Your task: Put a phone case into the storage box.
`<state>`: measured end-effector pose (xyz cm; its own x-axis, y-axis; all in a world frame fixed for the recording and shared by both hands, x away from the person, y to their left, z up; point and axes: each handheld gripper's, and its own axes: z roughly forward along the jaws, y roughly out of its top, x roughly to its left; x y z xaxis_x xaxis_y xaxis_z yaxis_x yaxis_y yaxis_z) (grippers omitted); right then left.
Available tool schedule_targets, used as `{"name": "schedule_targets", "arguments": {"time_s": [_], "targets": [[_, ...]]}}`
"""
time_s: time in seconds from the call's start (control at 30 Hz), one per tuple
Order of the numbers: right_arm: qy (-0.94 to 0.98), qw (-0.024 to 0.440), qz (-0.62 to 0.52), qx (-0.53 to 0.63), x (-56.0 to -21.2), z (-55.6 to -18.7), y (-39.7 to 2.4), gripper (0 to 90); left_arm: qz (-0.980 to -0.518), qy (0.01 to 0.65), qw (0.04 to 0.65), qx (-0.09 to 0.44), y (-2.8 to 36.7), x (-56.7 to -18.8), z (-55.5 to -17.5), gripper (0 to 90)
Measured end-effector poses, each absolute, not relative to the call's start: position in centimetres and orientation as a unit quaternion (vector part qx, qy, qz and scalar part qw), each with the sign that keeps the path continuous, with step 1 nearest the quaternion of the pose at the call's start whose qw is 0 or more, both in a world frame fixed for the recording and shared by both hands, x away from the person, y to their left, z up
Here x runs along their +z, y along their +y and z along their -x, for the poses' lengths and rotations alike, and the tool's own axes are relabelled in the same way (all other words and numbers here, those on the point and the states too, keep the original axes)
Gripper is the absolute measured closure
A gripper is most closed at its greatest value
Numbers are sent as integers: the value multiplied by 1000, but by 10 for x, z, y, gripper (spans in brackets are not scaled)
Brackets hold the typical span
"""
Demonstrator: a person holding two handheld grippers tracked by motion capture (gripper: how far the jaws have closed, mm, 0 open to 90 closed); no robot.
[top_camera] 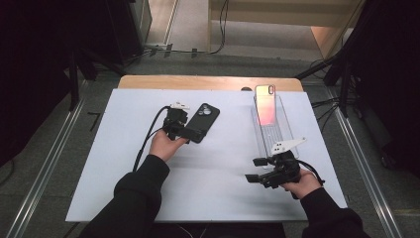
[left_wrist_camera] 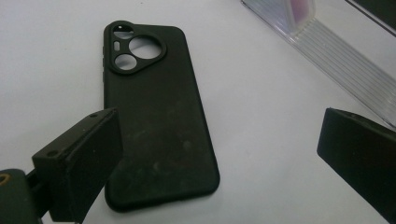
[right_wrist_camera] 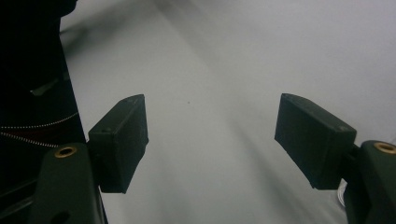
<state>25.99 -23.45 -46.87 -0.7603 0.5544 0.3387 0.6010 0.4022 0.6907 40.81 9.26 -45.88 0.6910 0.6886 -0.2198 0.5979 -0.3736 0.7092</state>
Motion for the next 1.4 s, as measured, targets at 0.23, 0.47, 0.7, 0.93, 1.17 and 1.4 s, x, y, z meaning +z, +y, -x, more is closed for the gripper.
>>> {"name": "schedule_targets", "arguments": {"time_s": [0.23,0.47,0.7,0.93,1.17,1.4], "targets": [[-836,28,346,-424,-469,-260,-235,236,-829,392,393,69,81,-464,-422,7],[-836,30,348,-423,-469,-260,-236,236,-830,396,383,84,70,-469,-433,7],[-836,30,347,-424,-469,-260,-236,236,-827,408,375,98,68,-475,-441,7],[-837,30,347,-423,-469,-260,-237,237,-831,405,370,97,70,-478,-443,7],[-837,30,346,-422,-469,-260,-236,236,-838,418,339,88,73,-484,-446,23],[-838,30,345,-422,-469,-260,-236,236,-844,423,314,99,71,-490,-448,50]]}}
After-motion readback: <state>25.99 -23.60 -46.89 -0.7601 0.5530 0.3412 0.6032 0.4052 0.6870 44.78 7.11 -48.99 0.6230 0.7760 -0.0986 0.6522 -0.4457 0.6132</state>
